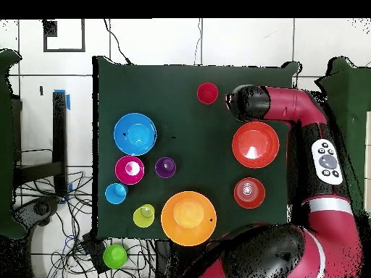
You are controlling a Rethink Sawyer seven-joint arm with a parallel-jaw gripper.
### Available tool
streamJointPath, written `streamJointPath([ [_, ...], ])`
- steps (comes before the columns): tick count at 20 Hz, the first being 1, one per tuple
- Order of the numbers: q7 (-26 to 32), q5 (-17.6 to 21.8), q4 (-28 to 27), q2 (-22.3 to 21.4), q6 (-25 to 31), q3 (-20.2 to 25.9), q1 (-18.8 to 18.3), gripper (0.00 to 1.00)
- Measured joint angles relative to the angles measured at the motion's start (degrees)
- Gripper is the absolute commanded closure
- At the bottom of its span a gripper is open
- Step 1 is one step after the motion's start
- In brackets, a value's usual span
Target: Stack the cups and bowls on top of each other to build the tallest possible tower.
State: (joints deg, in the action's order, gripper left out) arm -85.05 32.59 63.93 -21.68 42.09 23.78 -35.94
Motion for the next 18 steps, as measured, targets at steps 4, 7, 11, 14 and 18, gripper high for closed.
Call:
streamJointPath([
  [4, 0.0, 0.1, 0.0, -0.14, 0.01, 0.43, 0.0, 0.0],
  [7, 0.0, 0.17, 0.0, -0.16, 0.01, 0.9, 0.0, 0.0],
  [11, 0.0, 0.24, 0.03, -0.15, 0.01, 1.52, -0.02, 0.0],
  [14, 0.0, 0.34, 0.03, -0.09, 0.01, 1.87, -0.12, 0.0],
  [18, 0.02, 0.71, 0.07, -0.02, 0.01, 2.42, -0.59, 0.0],
])
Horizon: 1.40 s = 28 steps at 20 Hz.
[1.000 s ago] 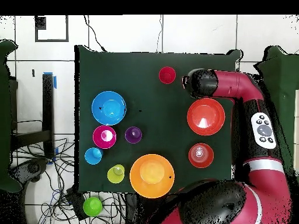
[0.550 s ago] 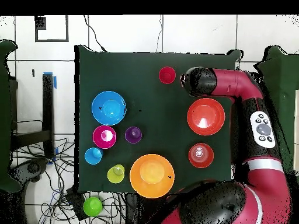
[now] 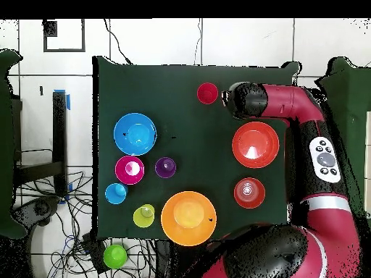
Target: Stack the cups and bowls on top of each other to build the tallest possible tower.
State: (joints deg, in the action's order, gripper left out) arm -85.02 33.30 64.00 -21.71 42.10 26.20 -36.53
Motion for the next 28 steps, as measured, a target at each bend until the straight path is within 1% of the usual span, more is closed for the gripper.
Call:
streamJointPath([
  [15, 0.07, 0.83, 0.02, 0.0, 0.0, 1.23, -2.78, 0.0],
  [28, 2.67, 1.21, 0.01, 0.01, 0.0, 2.76, -2.94, 0.0],
])
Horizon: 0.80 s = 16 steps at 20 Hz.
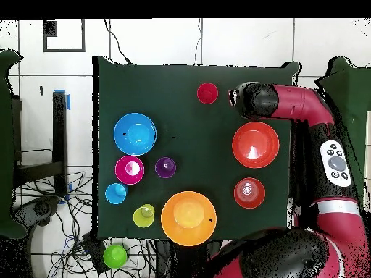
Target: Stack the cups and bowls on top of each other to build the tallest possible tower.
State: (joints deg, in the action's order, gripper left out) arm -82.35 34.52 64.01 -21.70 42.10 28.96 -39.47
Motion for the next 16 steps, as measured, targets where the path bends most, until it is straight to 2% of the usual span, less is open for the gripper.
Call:
streamJointPath([
  [16, 2.28, 0.57, 0.01, 0.42, 0.0, 0.74, -1.0, 0.0],
])
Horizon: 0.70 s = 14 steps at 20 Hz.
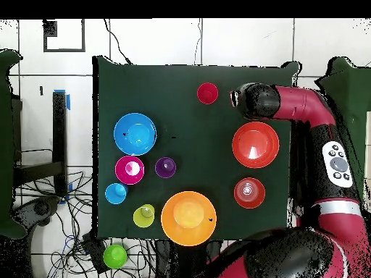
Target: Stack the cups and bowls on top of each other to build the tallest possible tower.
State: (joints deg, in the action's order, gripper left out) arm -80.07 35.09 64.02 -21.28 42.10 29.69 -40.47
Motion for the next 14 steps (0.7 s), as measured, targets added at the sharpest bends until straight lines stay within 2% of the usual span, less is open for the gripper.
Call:
streamJointPath([
  [14, 0.0, 0.83, 0.1, 0.18, -0.01, 0.02, -2.49, 0.0],
])
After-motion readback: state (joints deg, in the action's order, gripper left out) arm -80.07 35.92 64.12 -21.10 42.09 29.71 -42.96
